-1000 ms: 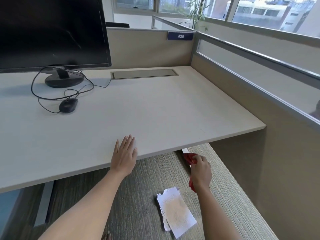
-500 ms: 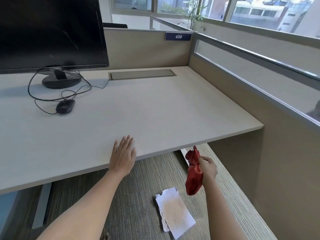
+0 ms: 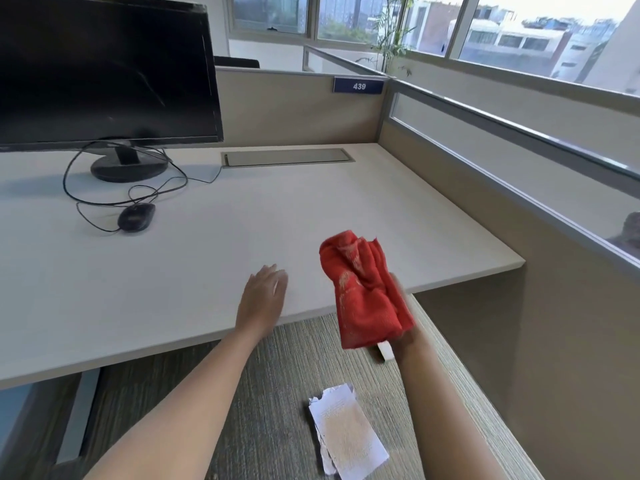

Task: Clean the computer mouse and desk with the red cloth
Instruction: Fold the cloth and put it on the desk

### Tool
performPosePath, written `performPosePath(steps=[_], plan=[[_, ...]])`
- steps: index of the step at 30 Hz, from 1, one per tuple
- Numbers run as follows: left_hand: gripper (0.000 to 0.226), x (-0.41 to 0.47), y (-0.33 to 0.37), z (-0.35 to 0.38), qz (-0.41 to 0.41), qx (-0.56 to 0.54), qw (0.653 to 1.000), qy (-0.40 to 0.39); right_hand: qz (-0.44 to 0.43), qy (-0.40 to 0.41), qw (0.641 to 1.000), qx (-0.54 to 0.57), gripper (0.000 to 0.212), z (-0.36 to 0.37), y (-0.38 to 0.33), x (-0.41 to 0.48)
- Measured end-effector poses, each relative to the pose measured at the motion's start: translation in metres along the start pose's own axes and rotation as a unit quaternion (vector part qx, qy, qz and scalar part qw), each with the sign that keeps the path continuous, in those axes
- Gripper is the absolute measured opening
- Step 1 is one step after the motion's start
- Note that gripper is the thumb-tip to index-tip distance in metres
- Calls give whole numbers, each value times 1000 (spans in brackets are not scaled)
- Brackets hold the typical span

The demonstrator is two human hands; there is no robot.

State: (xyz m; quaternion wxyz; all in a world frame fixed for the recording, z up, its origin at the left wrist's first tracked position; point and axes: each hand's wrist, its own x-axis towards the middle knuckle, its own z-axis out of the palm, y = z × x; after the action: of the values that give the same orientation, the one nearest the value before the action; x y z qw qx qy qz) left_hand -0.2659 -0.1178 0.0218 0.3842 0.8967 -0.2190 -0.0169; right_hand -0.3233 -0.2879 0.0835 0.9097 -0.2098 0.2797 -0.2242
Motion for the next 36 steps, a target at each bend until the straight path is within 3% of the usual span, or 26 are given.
performPosePath(steps=[3,5,6,10,15,19,23,27,29,33,36], plan=[[46,14,33,-16,-100,-257,961,-38,35,-92,995,-23,46,-25,-5,11],[48,25,47,-27,-132,-358,920,-92,21,-187,975,-122,55,-21,-4,15],[47,30,50,-32,-135,-384,907,-110,24,-220,961,-168,56,-12,1,16],[29,50,49,-46,-149,-450,874,-103,11,-230,939,-255,62,15,14,39],[42,84,36,-55,-168,-474,864,-40,73,-255,923,-278,69,53,24,65],[47,121,23,-68,-171,-489,855,25,72,-250,905,-335,68,80,30,90],[44,157,14,-80,-191,-537,820,47,-17,-240,858,-453,43,109,44,107],[3,185,4,-93,-219,-578,786,0,-105,-157,875,-447,55,137,65,127],[7,197,-5,-97,-233,-594,770,-3,-162,-109,852,-486,55,150,74,135],[7,219,-15,-101,-251,-632,733,-10,-232,-72,789,-564,34,166,86,153],[15,235,-19,-98,-249,-677,692,-2,-214,-73,790,-570,27,179,89,166]])
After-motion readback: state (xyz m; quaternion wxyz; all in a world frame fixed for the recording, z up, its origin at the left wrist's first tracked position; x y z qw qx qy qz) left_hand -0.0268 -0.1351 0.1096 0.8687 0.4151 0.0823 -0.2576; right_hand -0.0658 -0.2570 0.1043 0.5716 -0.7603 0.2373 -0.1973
